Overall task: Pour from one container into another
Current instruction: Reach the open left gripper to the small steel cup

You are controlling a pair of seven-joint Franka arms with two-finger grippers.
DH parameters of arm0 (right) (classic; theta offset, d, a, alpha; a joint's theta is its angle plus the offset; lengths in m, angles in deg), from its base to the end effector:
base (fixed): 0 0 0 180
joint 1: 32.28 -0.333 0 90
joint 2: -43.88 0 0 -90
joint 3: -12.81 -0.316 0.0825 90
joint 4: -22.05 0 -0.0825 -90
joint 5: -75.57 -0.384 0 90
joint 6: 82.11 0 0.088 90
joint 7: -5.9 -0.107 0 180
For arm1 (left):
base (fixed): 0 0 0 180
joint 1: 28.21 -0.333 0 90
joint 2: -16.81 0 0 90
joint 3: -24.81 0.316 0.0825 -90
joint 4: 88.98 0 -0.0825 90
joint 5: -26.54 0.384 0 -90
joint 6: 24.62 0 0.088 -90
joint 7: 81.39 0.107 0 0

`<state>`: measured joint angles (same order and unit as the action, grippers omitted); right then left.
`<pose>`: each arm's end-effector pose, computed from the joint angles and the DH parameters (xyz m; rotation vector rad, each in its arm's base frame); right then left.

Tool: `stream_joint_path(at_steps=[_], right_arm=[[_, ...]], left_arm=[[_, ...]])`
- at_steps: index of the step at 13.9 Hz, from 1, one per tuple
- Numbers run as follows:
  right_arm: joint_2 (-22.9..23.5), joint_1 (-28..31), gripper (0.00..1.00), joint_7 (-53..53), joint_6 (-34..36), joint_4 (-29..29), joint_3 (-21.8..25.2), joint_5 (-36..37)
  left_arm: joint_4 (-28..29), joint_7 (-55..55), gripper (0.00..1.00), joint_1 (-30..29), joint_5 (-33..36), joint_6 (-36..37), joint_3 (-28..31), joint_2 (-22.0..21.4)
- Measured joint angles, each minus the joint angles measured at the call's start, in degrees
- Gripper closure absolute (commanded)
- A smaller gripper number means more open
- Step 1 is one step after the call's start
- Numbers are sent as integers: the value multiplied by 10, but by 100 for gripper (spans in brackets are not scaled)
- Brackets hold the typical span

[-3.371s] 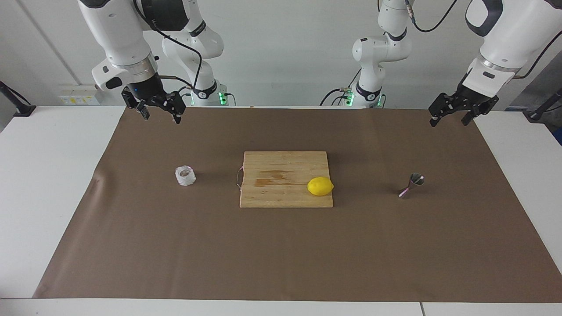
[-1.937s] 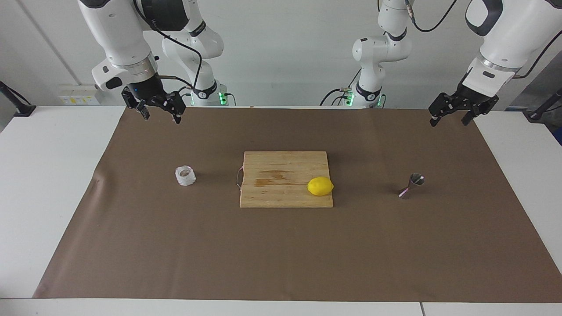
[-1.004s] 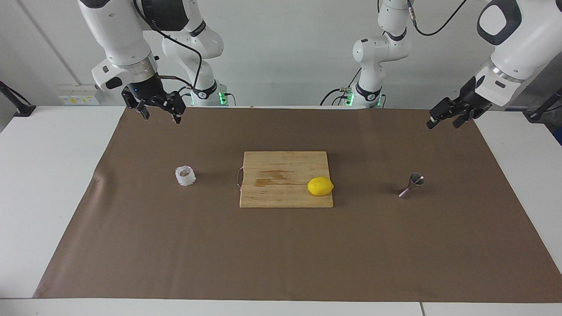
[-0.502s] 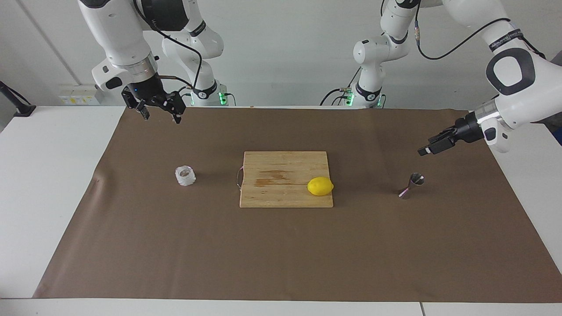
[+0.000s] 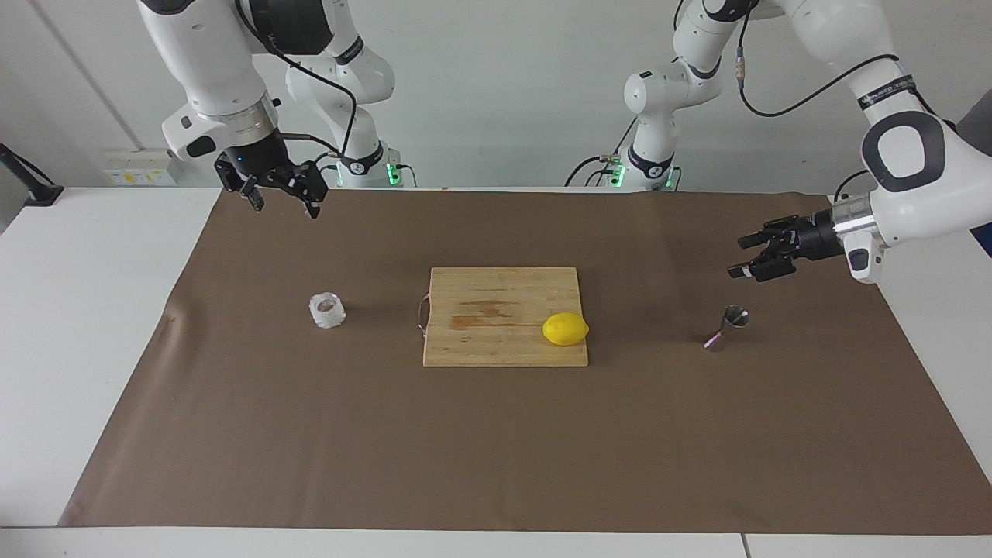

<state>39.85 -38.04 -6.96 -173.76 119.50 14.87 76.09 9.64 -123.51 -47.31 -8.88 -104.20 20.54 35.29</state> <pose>0.5320 0.0328 0.6038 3.1204 -0.2491 -0.0464 0.5709 0.0821 0.3887 2.1161 1.2795 -1.0198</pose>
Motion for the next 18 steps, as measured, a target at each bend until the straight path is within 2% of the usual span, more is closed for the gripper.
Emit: stream_joint_path(at_steps=[5, 10, 13, 18], right_arm=[[0, 0, 0, 0, 0, 0, 0, 0], [0, 0, 0, 0, 0, 0, 0, 0], [0, 0, 0, 0, 0, 0, 0, 0], [0, 0, 0, 0, 0, 0, 0, 0]], left_arm=[[-2, -30, 0, -82, -78, -2, -73, 42], [-20, -62, 0, -123, -124, -76, -118, 67], [-38, -85, 0, -150, -131, -87, -144, 90], [-44, -86, 0, -164, -133, -85, -152, 120]])
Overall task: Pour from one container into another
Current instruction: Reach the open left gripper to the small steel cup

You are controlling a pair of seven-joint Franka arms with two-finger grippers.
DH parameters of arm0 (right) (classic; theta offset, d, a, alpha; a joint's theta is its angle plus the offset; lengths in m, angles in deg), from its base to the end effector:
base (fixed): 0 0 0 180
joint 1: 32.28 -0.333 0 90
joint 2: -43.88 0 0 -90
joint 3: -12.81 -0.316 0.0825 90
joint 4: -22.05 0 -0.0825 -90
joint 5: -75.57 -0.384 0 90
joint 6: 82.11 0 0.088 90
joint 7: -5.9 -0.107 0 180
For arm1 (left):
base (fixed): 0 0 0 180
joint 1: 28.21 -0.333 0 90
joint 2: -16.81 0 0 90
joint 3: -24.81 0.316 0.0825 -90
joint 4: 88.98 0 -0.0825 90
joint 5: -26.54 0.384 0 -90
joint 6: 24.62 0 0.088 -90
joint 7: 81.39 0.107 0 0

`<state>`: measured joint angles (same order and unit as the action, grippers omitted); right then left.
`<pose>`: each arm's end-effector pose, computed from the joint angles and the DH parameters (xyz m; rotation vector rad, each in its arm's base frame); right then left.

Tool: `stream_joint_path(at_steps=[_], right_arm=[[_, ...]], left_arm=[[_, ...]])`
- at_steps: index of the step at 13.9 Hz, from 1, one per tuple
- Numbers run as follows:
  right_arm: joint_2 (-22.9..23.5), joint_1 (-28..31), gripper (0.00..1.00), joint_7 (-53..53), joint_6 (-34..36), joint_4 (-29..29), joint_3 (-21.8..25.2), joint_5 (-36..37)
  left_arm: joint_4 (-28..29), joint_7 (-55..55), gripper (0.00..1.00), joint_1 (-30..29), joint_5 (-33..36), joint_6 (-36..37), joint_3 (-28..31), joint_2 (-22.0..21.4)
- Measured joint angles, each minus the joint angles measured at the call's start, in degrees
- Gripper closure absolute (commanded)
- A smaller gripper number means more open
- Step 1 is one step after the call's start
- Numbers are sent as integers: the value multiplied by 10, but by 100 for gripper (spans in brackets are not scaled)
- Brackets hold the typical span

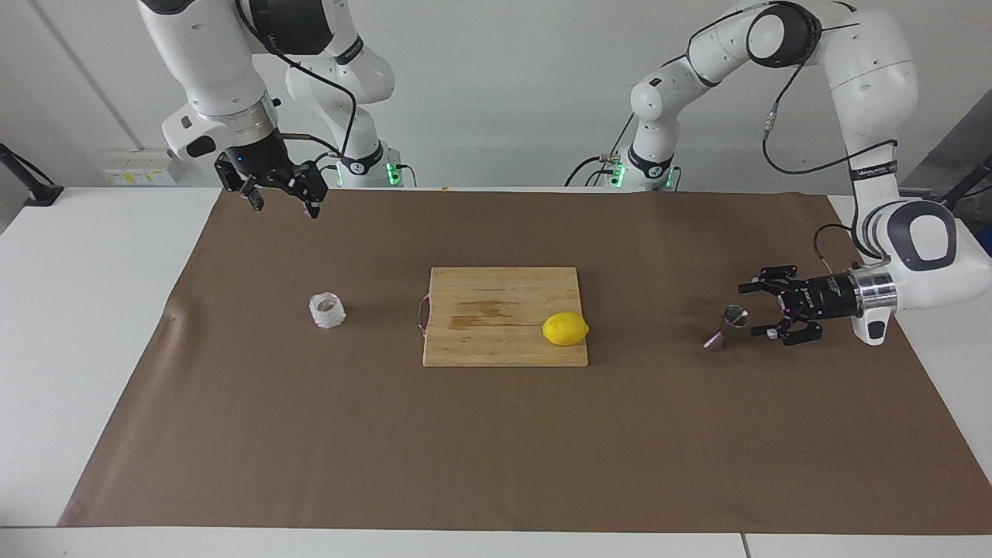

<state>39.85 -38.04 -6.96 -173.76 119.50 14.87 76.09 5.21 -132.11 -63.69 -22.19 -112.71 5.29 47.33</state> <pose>0.5320 0.0328 0.6038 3.1204 -0.2491 -0.0464 0.6171 0.1184 0.3349 1.6261 1.3948 -1.0322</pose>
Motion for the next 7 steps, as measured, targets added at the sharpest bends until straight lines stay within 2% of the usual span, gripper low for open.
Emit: stream_joint_path(at_steps=[7], right_arm=[[0, 0, 0, 0, 0, 0, 0, 0]], left_arm=[[8, -4, 0, -5, 0, 0, 0, 7]])
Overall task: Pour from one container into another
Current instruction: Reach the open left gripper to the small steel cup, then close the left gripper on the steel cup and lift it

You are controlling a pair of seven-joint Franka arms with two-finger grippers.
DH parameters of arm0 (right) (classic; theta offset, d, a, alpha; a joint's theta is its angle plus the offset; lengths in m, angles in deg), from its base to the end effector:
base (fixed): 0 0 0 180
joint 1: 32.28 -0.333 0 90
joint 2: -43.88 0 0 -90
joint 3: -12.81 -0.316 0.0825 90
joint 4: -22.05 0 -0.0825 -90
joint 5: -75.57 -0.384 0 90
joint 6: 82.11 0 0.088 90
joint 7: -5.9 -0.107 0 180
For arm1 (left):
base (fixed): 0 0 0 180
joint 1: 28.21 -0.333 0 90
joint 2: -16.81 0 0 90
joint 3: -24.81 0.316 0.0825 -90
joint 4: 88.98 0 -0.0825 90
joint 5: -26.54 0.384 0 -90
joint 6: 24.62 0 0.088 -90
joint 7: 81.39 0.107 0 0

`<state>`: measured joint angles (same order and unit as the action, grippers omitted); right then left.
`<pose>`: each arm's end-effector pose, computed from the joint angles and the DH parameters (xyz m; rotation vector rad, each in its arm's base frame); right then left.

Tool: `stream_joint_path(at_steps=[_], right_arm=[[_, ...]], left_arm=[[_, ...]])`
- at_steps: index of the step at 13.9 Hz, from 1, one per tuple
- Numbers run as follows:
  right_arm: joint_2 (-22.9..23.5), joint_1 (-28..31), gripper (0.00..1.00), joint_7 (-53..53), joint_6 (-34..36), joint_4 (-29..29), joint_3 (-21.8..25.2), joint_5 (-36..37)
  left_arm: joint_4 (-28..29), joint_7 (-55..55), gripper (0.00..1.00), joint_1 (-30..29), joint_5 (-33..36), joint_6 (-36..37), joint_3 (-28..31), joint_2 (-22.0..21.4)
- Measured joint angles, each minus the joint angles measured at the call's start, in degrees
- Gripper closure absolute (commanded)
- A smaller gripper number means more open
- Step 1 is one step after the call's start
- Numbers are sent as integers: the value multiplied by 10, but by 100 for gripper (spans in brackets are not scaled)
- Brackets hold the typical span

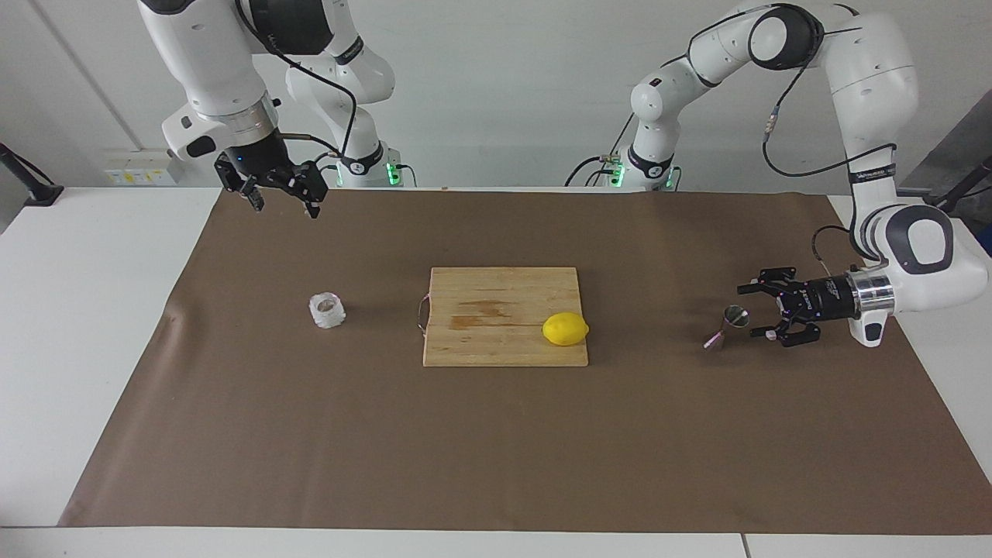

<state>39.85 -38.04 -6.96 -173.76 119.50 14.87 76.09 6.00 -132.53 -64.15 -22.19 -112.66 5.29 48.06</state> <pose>0.5320 0.0328 0.6038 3.1204 -0.2491 -0.0464 0.6130 0.1213 0.3224 1.6015 1.4116 -1.0625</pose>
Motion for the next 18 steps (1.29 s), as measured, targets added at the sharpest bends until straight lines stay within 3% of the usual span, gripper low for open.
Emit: stream_joint_path(at_steps=[18], right_arm=[[0, 0, 0, 0, 0, 0, 0, 0]], left_arm=[[28, 4, 0, -6, 3, -1, 0, 18]])
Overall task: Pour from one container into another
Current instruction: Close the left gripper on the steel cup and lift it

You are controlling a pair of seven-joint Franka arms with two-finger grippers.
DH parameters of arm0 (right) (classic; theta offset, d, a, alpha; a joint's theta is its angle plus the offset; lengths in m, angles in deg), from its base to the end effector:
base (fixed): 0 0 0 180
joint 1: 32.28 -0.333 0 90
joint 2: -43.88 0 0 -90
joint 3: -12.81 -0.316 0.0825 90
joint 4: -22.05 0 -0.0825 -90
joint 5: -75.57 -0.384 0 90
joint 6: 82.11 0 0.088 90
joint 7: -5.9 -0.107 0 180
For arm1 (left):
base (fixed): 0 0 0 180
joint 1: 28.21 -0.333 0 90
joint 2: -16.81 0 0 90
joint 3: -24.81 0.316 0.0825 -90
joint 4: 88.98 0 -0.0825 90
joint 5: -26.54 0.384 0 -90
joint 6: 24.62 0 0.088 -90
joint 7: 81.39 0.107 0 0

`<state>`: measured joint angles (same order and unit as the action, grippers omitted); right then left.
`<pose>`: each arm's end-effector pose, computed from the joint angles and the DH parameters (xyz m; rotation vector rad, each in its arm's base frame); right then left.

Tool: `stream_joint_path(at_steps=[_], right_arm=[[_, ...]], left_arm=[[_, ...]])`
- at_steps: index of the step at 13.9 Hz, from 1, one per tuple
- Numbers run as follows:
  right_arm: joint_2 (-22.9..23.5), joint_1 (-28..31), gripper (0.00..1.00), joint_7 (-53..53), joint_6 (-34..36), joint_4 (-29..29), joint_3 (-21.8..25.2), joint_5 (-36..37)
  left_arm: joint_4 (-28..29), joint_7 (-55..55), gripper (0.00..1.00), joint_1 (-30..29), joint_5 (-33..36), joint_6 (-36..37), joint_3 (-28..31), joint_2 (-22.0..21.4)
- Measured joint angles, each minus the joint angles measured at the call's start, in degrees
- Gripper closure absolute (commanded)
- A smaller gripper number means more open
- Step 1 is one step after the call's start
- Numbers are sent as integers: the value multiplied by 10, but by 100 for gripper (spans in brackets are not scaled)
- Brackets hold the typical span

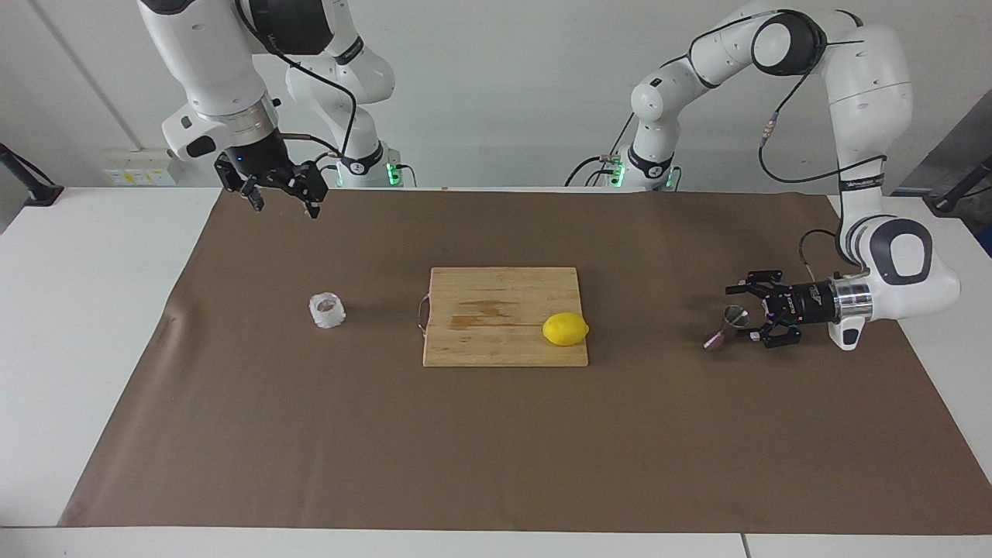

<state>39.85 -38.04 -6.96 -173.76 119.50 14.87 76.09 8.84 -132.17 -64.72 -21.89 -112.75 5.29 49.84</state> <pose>0.5320 0.0328 0.6038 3.1204 -0.2491 -0.0464 0.5992 0.1194 0.2860 1.5605 1.4295 -1.1423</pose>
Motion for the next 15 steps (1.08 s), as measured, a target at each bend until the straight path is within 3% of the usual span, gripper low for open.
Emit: stream_joint_path(at_steps=[4, 9, 12, 15], right_arm=[[0, 0, 0, 0, 0, 0, 0, 0], [0, 0, 0, 0, 0, 0, 0, 0], [0, 0, 0, 0, 0, 0, 0, 0], [0, 0, 0, 0, 0, 0, 0, 0]], left_arm=[[0, 1, 10, 0, 0, 0, 0, 0], [0, 1, 12, 0, 0, 0, 0, 0], [0, 1, 35, 0, 0, 0, 0, 0], [0, 1, 76, 0, 0, -1, 0, 0]])
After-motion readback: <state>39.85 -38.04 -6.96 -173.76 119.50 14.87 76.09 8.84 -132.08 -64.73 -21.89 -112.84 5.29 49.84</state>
